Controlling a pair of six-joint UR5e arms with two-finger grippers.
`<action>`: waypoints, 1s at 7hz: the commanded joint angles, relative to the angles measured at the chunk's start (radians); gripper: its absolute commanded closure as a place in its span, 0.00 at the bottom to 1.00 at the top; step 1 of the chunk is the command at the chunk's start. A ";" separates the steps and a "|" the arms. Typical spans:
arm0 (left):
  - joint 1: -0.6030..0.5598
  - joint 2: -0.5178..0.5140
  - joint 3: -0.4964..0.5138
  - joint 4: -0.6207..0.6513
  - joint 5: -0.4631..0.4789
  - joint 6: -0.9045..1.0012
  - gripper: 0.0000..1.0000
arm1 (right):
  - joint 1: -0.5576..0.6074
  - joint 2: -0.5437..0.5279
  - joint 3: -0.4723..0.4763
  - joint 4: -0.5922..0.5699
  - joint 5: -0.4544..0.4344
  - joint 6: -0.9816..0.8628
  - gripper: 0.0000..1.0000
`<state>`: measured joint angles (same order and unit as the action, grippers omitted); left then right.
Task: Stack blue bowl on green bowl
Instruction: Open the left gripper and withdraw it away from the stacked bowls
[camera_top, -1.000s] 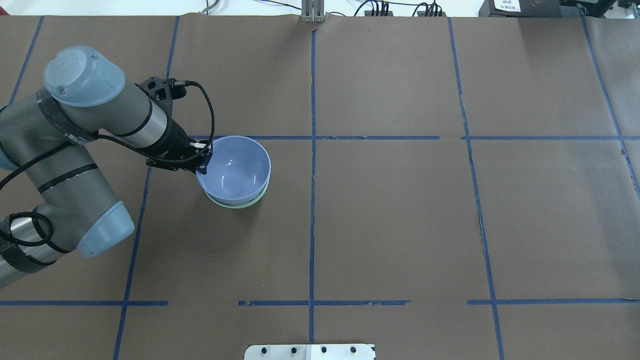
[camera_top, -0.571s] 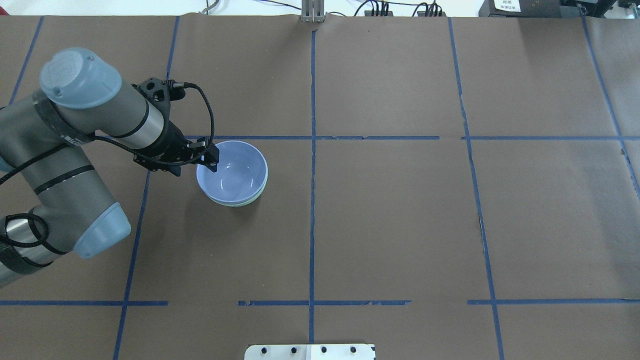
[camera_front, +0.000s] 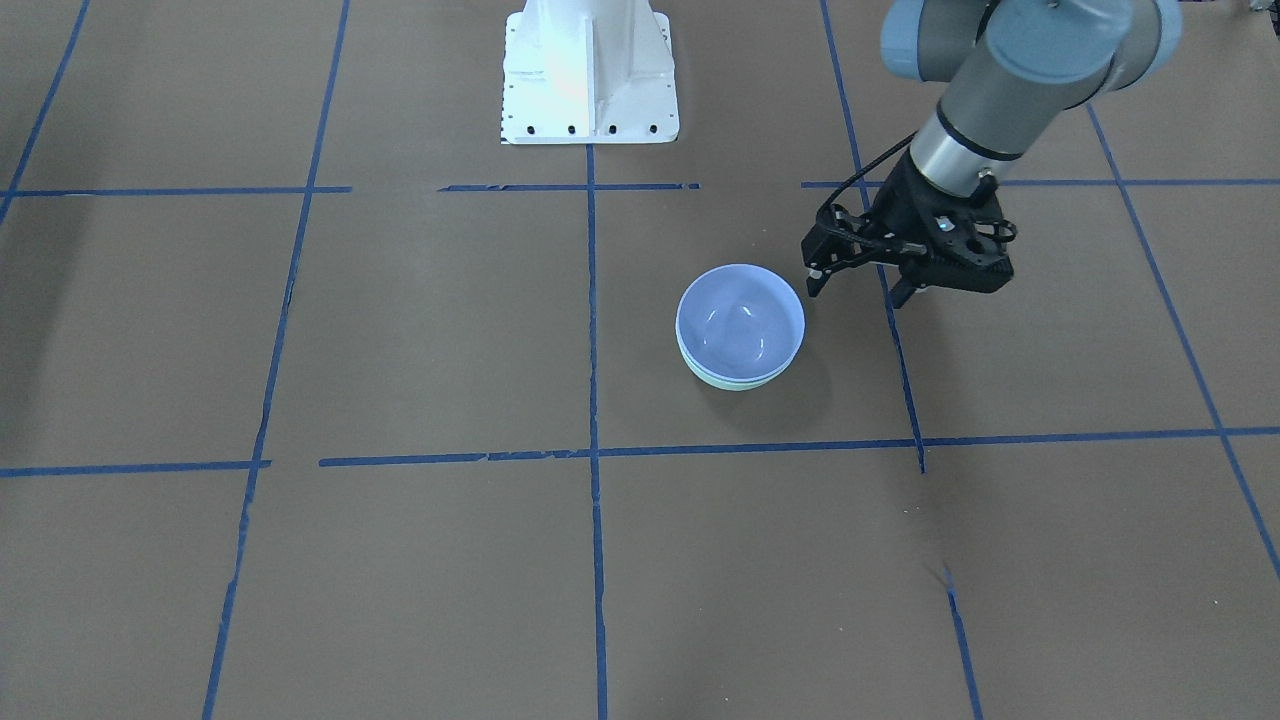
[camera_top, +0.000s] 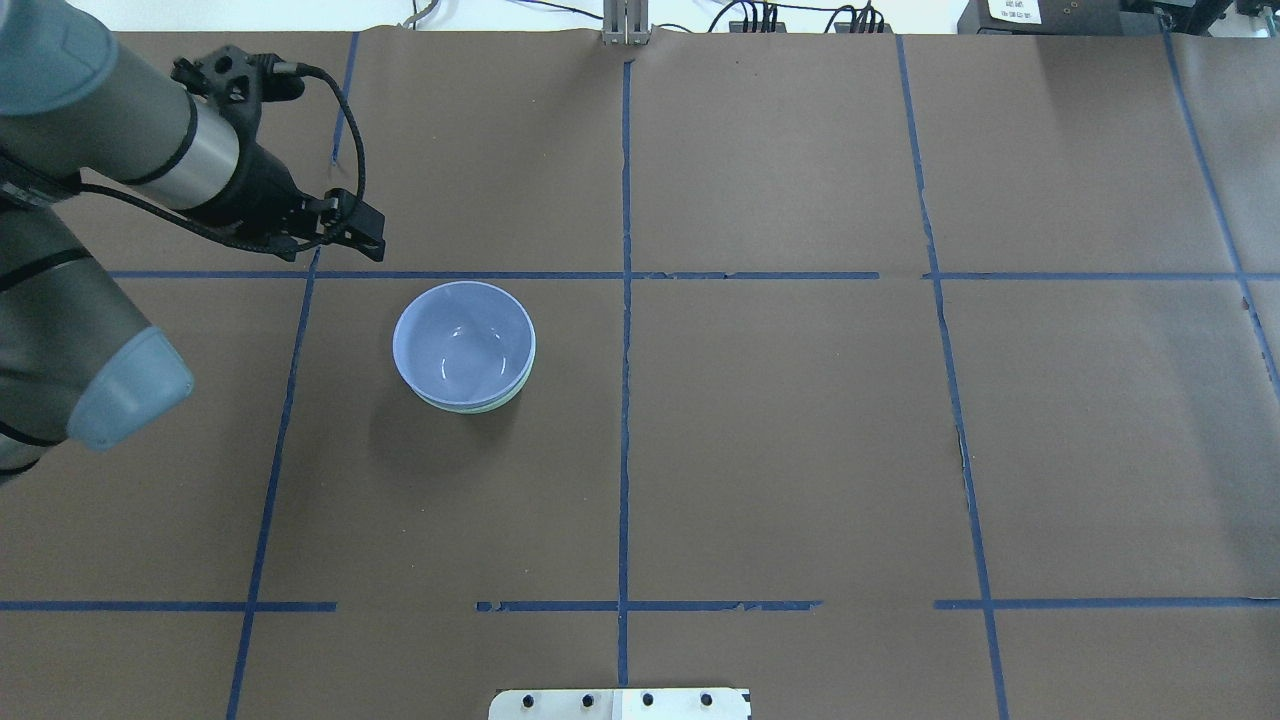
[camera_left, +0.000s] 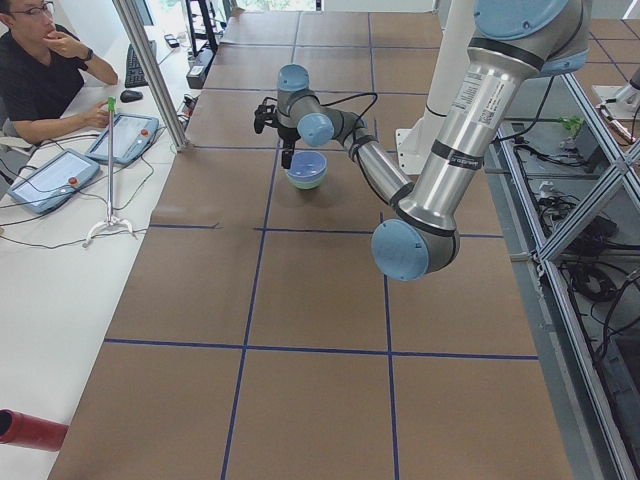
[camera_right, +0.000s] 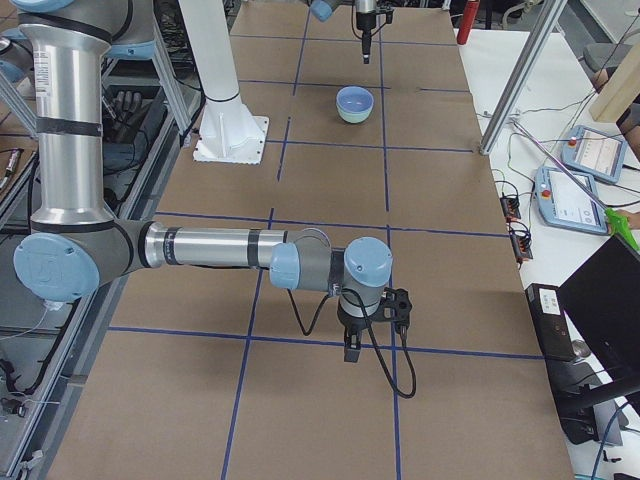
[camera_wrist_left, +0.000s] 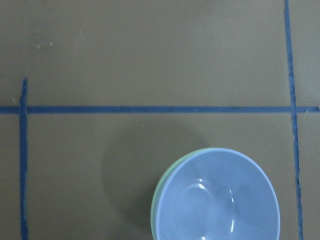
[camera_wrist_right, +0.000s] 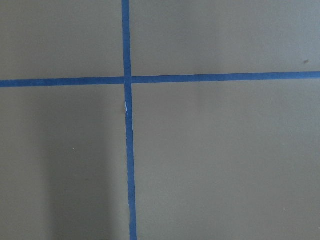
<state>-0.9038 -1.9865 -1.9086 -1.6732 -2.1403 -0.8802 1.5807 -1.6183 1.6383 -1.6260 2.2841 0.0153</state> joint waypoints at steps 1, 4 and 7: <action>-0.128 0.062 -0.003 0.018 -0.004 0.287 0.00 | -0.001 0.000 0.000 0.000 0.000 0.000 0.00; -0.327 0.222 0.020 0.021 -0.012 0.601 0.00 | -0.001 0.000 0.000 0.000 0.000 0.000 0.00; -0.577 0.400 0.180 0.013 -0.200 0.759 0.00 | -0.001 0.000 0.000 0.000 0.000 0.000 0.00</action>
<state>-1.3948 -1.6612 -1.7712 -1.6591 -2.3051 -0.2186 1.5801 -1.6184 1.6383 -1.6261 2.2841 0.0154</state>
